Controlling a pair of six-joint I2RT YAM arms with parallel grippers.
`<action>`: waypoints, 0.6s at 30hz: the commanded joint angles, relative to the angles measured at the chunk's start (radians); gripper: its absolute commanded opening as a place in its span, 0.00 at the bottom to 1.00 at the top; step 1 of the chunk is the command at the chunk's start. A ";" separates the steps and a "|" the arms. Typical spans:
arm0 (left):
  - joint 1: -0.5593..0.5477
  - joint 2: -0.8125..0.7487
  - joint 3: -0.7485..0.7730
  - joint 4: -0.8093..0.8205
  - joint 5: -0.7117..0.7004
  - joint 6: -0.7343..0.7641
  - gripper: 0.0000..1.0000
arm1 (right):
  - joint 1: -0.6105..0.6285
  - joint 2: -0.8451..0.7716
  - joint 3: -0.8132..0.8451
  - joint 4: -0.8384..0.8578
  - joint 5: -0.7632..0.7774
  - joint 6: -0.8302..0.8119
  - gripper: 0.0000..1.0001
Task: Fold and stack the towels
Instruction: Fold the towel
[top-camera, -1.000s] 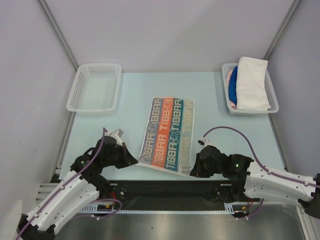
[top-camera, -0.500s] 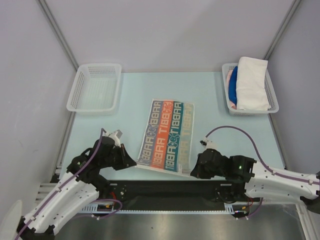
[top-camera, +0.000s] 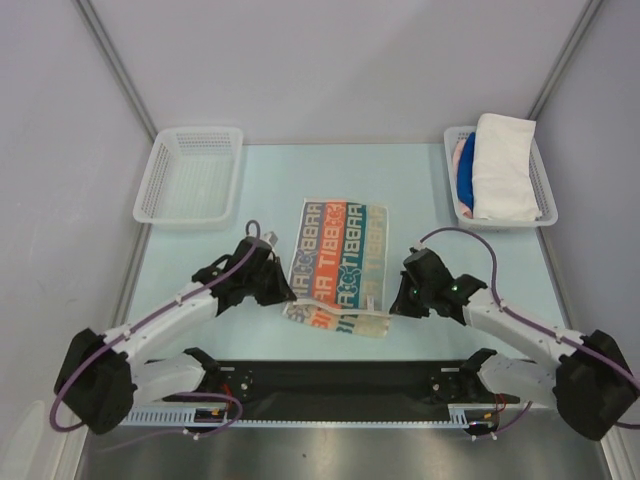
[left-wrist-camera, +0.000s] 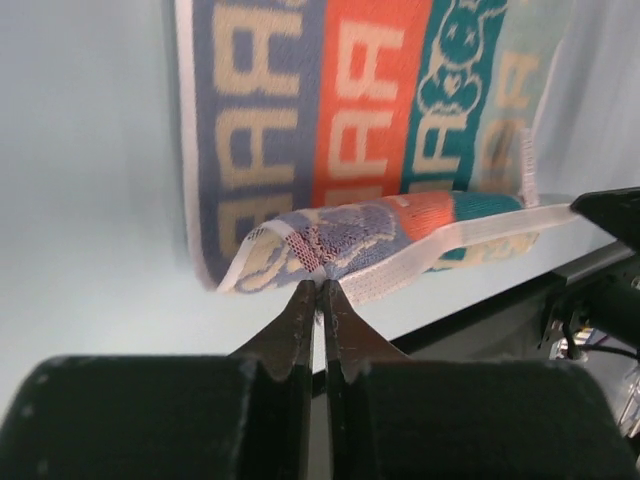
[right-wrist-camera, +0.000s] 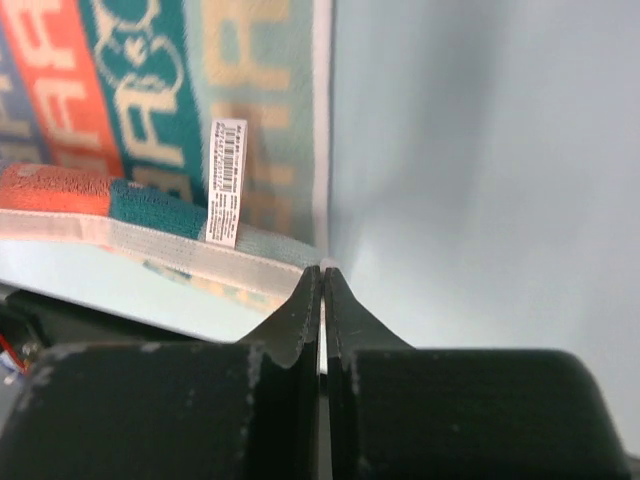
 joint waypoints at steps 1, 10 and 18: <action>0.007 0.091 0.122 0.161 -0.035 0.026 0.07 | -0.058 0.095 0.049 0.128 -0.077 -0.093 0.00; 0.051 0.335 0.363 0.168 -0.050 0.059 0.07 | -0.187 0.288 0.246 0.195 -0.124 -0.157 0.00; 0.143 0.503 0.512 0.170 -0.027 0.076 0.08 | -0.273 0.510 0.479 0.213 -0.141 -0.183 0.00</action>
